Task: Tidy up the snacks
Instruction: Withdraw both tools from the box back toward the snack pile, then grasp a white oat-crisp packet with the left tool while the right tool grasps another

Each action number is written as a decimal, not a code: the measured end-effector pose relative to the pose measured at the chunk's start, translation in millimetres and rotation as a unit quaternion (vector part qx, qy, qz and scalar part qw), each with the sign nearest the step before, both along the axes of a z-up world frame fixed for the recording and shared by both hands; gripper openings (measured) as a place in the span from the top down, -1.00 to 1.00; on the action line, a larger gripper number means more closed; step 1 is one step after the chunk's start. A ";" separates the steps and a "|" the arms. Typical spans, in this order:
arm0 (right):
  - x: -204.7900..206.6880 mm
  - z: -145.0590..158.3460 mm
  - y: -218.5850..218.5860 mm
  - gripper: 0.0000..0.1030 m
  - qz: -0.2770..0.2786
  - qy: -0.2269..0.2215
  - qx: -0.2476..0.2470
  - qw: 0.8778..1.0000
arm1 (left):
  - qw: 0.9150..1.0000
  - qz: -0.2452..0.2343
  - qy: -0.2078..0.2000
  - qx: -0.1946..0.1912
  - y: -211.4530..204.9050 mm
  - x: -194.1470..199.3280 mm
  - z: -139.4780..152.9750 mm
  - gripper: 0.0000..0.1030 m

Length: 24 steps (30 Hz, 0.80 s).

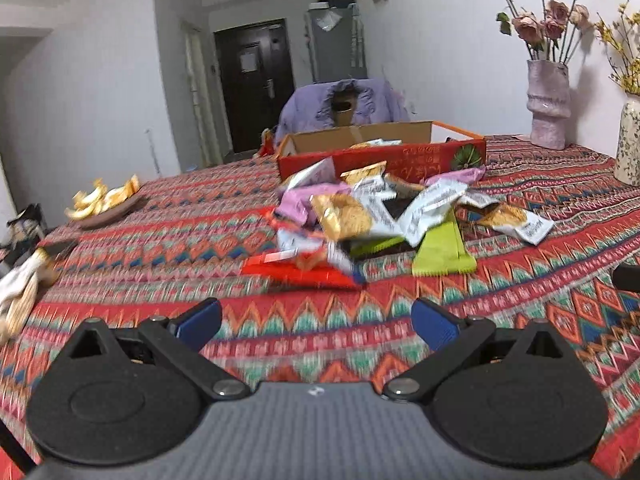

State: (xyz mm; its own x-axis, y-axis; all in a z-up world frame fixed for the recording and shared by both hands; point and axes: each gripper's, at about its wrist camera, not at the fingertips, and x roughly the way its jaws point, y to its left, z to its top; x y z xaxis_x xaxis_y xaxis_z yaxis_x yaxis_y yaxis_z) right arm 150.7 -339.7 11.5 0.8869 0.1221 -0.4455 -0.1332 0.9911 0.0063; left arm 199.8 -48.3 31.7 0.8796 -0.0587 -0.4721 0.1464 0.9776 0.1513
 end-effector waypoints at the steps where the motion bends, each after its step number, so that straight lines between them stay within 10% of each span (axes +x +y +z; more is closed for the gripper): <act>1: 8.6 1.0 0.3 -0.97 0.001 0.006 -0.004 1.000 | 1.000 -0.003 0.000 0.004 -0.5 9.0 1.7 -1.00; 17: 121.6 0.3 2.5 -0.58 0.015 0.084 0.022 0.996 | 0.980 -0.153 0.053 0.114 -33.2 136.1 -1.4 -0.98; 24: 156.3 -8.6 8.4 -0.45 0.028 0.105 0.022 0.994 | 0.949 -0.239 0.056 0.199 -46.7 161.8 -8.1 -0.92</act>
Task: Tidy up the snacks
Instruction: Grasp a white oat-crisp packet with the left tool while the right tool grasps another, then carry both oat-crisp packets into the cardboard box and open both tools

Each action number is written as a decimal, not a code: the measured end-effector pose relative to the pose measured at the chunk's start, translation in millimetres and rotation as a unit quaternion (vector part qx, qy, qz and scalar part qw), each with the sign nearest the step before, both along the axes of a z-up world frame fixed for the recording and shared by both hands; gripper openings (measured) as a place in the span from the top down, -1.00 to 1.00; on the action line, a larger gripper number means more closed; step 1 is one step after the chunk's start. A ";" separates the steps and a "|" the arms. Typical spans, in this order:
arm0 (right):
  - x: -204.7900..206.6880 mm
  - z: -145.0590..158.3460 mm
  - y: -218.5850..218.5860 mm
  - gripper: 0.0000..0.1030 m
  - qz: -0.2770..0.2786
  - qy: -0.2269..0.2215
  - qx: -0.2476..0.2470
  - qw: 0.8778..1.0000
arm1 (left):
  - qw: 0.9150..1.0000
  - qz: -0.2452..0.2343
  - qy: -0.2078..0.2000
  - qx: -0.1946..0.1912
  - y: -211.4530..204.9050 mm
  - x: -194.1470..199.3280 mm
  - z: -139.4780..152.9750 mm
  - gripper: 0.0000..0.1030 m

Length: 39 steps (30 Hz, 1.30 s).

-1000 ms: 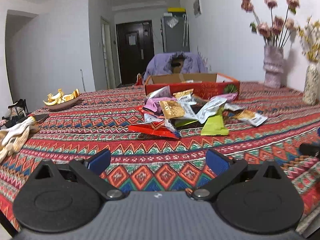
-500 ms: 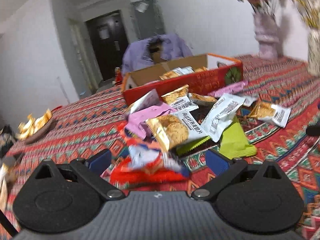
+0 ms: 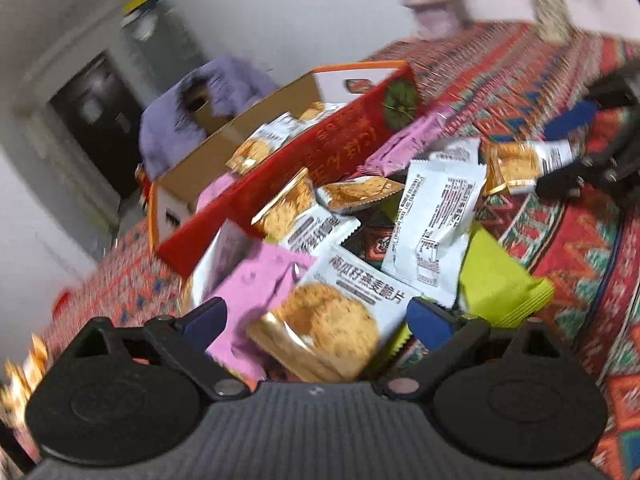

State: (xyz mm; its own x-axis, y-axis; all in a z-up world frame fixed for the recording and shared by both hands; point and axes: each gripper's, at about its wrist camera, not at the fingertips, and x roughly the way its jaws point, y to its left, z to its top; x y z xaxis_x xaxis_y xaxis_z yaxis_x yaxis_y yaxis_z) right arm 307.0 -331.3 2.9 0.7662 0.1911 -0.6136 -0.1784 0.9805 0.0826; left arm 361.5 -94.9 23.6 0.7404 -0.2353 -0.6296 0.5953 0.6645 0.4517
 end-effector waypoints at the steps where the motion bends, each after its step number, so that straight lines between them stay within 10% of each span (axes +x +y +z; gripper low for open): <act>1: 3.7 -2.2 0.4 -0.45 0.001 0.004 0.001 1.000 | 1.000 -0.013 0.007 0.002 -0.4 2.6 0.0 -0.90; 11: 18.7 -7.0 10.1 -0.28 0.017 0.010 -0.024 1.000 | 0.999 -0.032 0.034 -0.013 -1.1 9.2 1.7 -0.18; 13: 17.9 -5.5 9.4 0.02 0.017 0.007 -0.020 1.000 | 0.999 -0.013 0.032 -0.021 -1.4 3.7 3.1 -0.10; 23: -13.2 8.2 9.2 0.09 0.016 -0.003 -0.007 1.000 | 0.993 0.087 0.010 -0.082 13.2 -37.5 32.5 0.11; 39: -143.1 62.0 19.9 0.09 0.007 -0.101 0.013 0.995 | 0.932 0.239 -0.009 -0.271 47.0 -181.9 52.6 0.10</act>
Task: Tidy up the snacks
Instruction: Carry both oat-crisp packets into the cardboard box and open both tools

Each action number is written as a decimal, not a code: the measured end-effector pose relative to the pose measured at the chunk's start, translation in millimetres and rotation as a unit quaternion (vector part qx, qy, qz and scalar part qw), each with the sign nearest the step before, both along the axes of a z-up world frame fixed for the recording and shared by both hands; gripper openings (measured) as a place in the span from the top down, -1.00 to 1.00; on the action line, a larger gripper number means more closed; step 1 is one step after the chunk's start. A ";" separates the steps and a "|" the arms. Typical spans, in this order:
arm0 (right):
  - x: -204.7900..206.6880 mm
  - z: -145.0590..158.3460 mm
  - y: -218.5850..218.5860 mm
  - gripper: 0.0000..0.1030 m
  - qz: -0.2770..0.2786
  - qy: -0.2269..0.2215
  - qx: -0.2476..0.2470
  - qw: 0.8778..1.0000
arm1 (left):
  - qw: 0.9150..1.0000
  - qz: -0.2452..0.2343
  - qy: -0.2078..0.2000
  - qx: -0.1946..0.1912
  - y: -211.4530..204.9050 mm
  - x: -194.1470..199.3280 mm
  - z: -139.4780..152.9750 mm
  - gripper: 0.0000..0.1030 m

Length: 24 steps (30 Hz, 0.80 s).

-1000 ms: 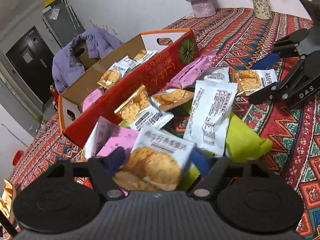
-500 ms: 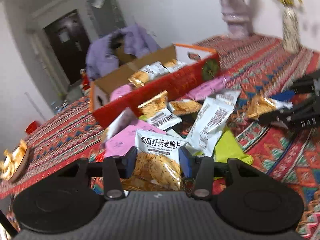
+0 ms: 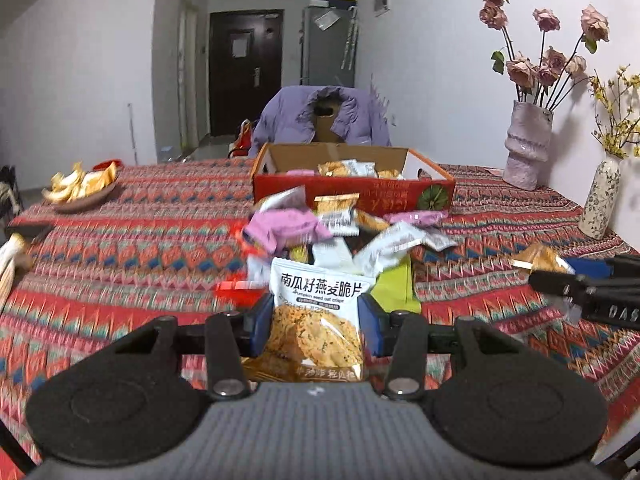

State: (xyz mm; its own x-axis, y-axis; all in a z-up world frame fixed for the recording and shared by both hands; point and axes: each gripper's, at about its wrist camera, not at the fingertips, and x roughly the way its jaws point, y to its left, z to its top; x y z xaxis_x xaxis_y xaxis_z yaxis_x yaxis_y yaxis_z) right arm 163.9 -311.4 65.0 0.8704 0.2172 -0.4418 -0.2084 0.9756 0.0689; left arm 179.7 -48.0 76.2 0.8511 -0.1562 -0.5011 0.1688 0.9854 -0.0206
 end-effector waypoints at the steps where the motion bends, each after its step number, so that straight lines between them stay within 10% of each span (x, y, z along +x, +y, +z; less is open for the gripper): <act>1: -7.2 1.5 1.3 0.09 0.001 -0.004 0.003 1.000 | 1.000 0.002 -0.001 0.000 0.7 -7.4 -1.3 0.10; 12: -44.9 9.8 14.8 0.08 0.006 -0.017 0.014 1.000 | 0.999 0.019 -0.010 -0.026 19.3 -43.8 -5.7 0.10; 24: 18.9 50.3 7.9 0.08 -0.011 -0.012 0.045 0.999 | 0.999 0.003 -0.008 -0.040 21.7 28.5 25.6 0.09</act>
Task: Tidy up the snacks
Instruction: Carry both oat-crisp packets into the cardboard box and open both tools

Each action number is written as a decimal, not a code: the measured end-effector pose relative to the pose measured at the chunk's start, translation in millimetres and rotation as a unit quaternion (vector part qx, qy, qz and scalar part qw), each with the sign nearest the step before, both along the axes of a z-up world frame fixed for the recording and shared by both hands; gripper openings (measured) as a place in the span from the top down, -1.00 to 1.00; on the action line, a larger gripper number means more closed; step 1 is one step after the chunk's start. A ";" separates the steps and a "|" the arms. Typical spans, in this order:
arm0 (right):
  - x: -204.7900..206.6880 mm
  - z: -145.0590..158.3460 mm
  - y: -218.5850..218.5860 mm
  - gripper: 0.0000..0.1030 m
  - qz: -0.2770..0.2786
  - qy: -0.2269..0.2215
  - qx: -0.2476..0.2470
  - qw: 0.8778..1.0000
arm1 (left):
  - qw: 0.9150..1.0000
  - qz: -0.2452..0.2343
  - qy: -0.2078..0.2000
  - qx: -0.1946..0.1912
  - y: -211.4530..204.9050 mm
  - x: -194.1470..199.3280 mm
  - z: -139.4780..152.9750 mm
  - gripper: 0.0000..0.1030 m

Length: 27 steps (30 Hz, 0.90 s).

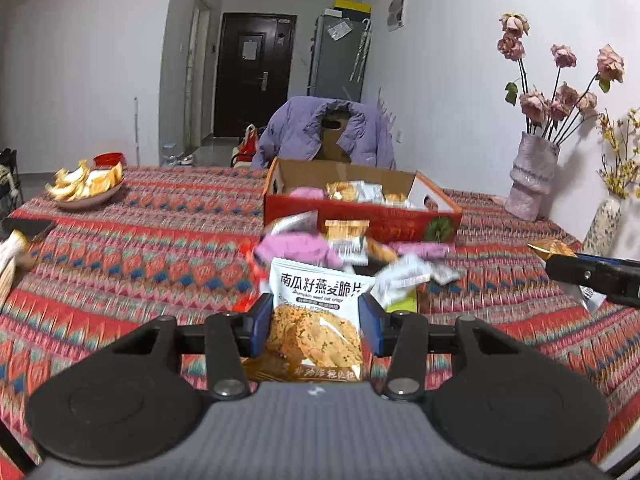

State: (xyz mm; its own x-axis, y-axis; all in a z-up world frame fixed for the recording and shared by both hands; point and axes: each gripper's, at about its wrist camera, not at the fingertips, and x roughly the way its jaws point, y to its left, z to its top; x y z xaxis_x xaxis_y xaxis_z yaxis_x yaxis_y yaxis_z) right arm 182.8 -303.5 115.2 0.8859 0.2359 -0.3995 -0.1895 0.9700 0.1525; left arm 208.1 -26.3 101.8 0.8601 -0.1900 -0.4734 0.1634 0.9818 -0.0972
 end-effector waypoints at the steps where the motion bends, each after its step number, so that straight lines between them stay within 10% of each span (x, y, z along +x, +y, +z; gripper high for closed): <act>1: 12.7 5.1 -2.1 0.08 0.001 0.001 0.003 1.000 | 1.000 -0.002 0.000 0.000 -0.8 10.8 4.2 0.09; 13: 220.4 47.1 -1.0 0.08 0.057 0.027 0.054 0.997 | 0.998 -0.042 0.042 0.000 -16.2 214.7 44.0 0.08; 21: 403.5 -21.5 28.2 0.07 0.047 0.150 0.106 0.982 | 0.993 -0.016 0.118 -0.008 -28.7 353.3 12.3 0.07; 27: 461.1 -76.9 46.5 -0.01 0.015 0.203 0.100 0.974 | 0.988 -0.020 0.154 -0.011 -24.8 406.0 -34.9 0.00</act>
State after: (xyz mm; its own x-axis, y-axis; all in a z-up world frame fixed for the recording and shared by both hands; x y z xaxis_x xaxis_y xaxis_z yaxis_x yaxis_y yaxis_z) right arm 643.9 -257.0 38.3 0.6563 0.3687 -0.6583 -0.1019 0.9078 0.4068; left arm 614.2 -51.0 67.0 0.6674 -0.2337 -0.7071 0.1610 0.9723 -0.1694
